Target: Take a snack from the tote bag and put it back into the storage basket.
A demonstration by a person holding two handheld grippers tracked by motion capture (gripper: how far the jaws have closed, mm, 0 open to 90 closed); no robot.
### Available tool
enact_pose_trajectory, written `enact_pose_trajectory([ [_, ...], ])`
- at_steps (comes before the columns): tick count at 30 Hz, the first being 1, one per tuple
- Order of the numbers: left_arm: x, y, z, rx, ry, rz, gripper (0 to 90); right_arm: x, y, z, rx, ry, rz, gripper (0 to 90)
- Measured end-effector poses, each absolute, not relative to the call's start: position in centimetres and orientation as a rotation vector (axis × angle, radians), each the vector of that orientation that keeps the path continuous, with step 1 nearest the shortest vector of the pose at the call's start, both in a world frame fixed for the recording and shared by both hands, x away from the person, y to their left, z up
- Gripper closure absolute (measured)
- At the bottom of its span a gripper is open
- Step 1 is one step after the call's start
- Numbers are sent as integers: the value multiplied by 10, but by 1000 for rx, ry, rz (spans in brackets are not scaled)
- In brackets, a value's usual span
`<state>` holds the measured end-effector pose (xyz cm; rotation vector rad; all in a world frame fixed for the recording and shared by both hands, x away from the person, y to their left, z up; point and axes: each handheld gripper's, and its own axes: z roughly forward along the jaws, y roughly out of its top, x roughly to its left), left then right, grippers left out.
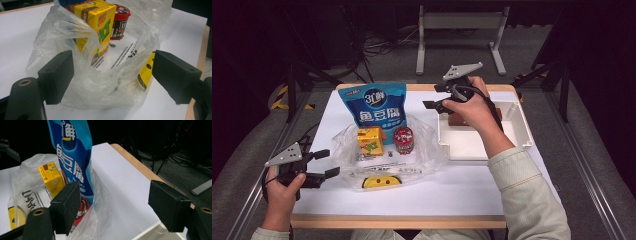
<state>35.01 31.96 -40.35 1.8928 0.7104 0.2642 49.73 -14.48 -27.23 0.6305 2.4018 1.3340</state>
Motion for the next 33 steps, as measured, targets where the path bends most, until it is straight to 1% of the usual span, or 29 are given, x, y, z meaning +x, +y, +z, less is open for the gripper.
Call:
enact_pose_trajectory([
  [5, 351, 320, -404, 1892, 713, 265, 179, 500, -136, -270, 605, 2414, 1344, 267],
  [11, 351, 320, -404, 1886, 724, 273, 142, 506, -119, -271, 557, 2427, 1373, 265],
  [16, 351, 321, -403, 1881, 726, 278, 131, 510, -110, -273, 537, 2424, 1407, 265],
  [33, 351, 322, -403, 1879, 727, 277, 130, 521, -69, -285, 451, 2455, 1431, 265],
])
